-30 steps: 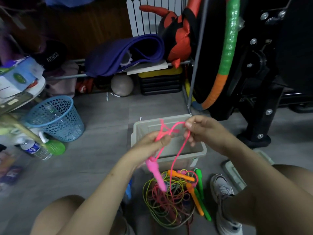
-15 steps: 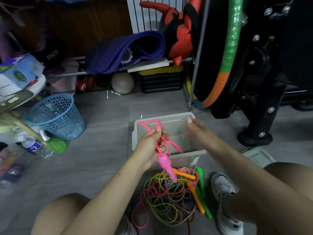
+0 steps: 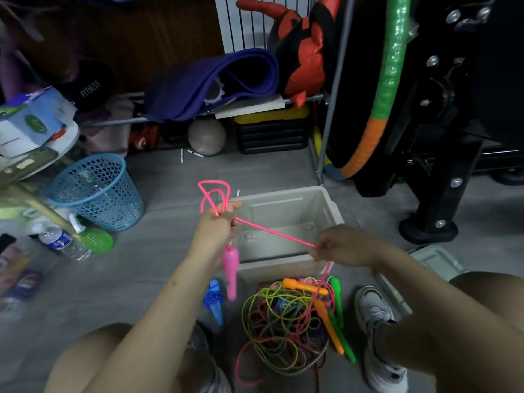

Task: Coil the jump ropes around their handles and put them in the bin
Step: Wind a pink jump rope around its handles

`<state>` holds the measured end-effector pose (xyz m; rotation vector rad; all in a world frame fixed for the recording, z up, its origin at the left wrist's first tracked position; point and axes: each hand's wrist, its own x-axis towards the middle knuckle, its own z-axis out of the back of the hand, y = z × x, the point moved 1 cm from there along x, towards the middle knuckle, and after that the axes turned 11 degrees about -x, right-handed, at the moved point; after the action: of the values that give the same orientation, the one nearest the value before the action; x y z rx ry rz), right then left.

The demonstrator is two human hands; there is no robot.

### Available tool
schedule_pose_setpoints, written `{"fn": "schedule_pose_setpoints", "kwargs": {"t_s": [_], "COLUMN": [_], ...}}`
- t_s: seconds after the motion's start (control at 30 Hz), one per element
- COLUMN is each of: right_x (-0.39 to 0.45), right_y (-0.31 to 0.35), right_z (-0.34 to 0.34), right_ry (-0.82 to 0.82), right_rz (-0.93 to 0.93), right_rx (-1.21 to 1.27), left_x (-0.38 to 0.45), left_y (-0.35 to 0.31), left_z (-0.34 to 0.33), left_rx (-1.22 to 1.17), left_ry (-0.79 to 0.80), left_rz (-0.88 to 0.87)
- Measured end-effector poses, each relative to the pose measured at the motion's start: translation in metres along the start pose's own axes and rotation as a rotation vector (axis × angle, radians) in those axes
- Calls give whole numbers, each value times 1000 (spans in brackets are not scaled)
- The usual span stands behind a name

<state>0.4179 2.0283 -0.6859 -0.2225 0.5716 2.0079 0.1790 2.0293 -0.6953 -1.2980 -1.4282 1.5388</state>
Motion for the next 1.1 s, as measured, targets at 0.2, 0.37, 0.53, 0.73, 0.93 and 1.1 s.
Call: {"fn": "schedule_pose_setpoints", "kwargs": {"t_s": [0.2,0.37,0.53,0.73,0.93,1.1], "right_x": [-14,-6,4,11,6,8], "right_y": [-1,15,20,9,30,43], "right_z": [17,23,19,9,-17,-35], "right_ry": [-38,-215,-247,-364,-27,84], "right_rz": [91,134,128,87,38,21], "right_rx": [551,1300,1532,1384,1144,1007], "left_x": [-11,-40,-55,-40,-32,-28], "left_y": [6,7,13,2,-7,-10], "left_z": [-8,-35,-51,-49,-48,-41], "left_rx": [-4,-248,-188,-492,-792,-850], "left_ry": [124,388,607,424,267,262], "left_rz": [159,278,257,337,329,347]}}
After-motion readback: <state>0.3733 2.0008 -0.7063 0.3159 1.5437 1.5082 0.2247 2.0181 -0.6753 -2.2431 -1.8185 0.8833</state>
